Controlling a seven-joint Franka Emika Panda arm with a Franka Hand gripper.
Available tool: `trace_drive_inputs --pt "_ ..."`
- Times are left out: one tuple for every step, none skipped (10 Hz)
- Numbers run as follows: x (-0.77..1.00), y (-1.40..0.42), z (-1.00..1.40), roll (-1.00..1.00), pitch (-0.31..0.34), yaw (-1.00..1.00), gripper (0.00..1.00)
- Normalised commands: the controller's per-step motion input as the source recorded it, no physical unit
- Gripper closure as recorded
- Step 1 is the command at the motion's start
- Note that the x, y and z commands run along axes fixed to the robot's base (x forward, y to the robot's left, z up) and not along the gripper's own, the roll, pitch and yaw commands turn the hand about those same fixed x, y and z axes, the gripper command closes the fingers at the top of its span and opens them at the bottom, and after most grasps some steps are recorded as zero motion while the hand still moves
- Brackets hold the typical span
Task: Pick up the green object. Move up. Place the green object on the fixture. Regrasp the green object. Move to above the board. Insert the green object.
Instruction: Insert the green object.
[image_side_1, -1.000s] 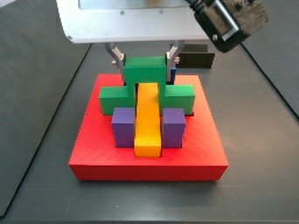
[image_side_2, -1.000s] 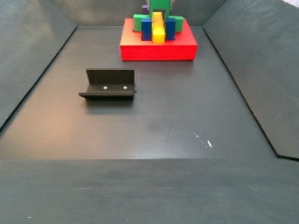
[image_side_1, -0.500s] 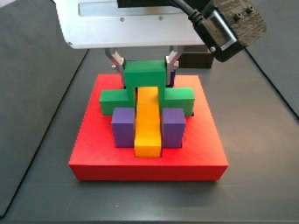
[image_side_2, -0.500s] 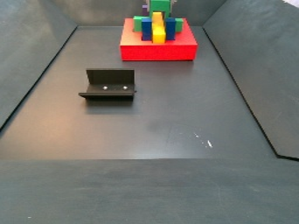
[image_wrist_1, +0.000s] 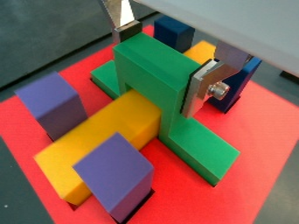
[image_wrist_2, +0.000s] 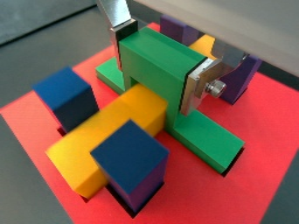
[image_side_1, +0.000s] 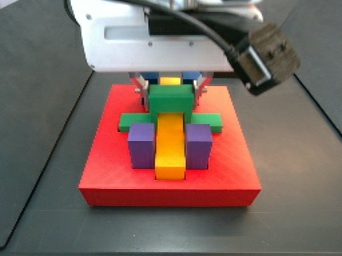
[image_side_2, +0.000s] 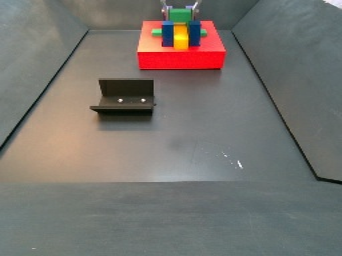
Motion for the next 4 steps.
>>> trace_drive_inputs --pt "0.58 0.0 -0.7 0.01 0.0 0.0 1.0" --pt "0.55 -0.02 -0.75 0.01 0.0 0.0 1.0" --pt "0.0 0.0 -0.12 0.06 0.0 0.0 1.0" --pt "0.0 0.0 0.0 0.0 0.0 0.0 1.0"
